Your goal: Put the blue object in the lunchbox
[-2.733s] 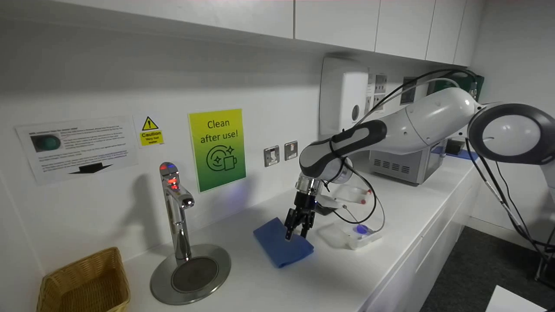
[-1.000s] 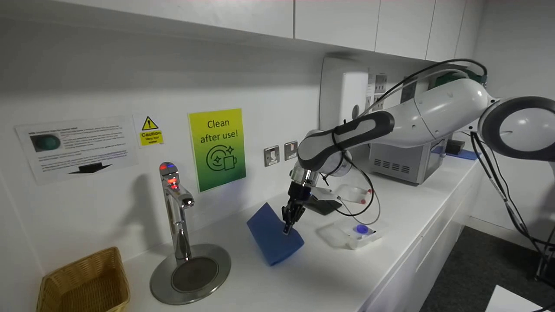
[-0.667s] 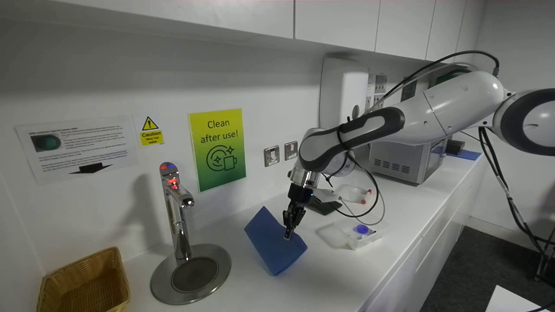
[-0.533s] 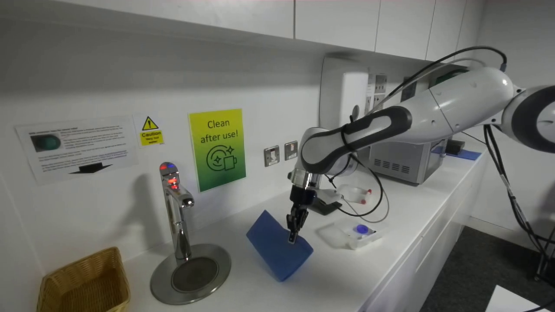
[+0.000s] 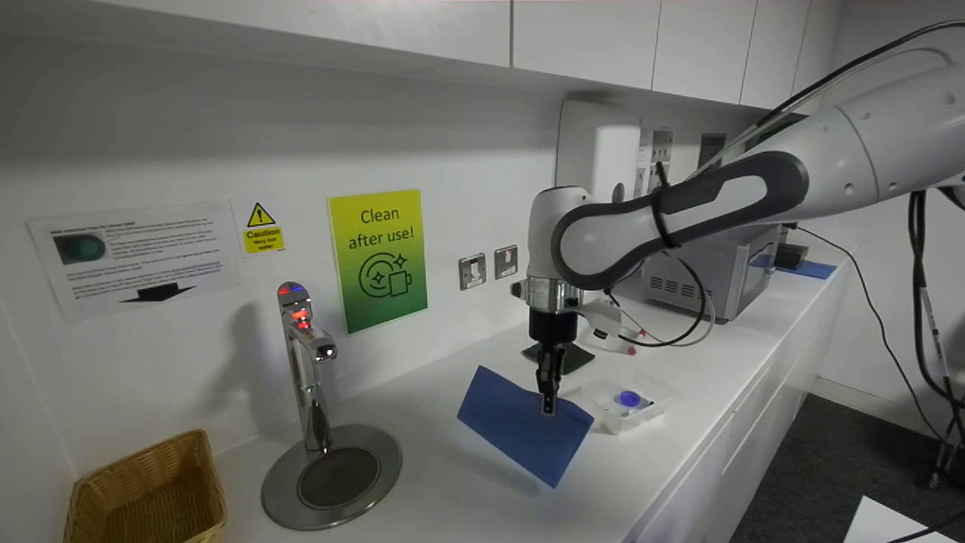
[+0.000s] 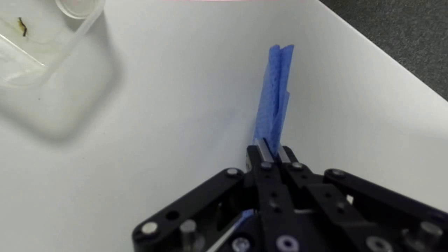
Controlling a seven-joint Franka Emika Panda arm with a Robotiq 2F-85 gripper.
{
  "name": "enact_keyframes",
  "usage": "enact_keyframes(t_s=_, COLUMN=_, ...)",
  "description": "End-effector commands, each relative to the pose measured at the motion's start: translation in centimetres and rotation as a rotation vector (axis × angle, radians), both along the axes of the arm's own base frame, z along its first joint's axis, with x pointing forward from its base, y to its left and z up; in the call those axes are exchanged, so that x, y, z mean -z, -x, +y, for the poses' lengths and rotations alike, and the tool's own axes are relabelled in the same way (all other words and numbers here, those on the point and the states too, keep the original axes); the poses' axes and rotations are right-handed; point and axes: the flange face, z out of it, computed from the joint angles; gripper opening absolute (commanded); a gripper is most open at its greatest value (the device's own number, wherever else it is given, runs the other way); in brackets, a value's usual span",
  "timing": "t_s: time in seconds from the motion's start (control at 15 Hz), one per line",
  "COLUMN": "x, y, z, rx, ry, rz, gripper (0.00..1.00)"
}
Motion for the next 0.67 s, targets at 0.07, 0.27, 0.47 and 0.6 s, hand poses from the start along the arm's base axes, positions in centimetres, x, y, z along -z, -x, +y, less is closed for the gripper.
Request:
enact_keyframes(t_s=0.07, x=-3.9, y=3.9, z=-0.2, rx=-0.037, ry=0.057, rz=-0.041, gripper=0.01)
enact_keyframes(t_s=0.27, x=-5.3, y=5.1, z=-0.9, rx=-0.057, ry=0.096, rz=-0.025, gripper=0.01)
enact_keyframes(t_s=0.47, x=-6.1, y=6.4, z=-2.7, rx=-0.112, ry=0.094, rz=0.054, gripper=0.01)
enact_keyframes(t_s=0.6, x=-6.2, y=6.9, z=-4.4, rx=-0.108, ry=0.1, rz=0.099, gripper=0.01)
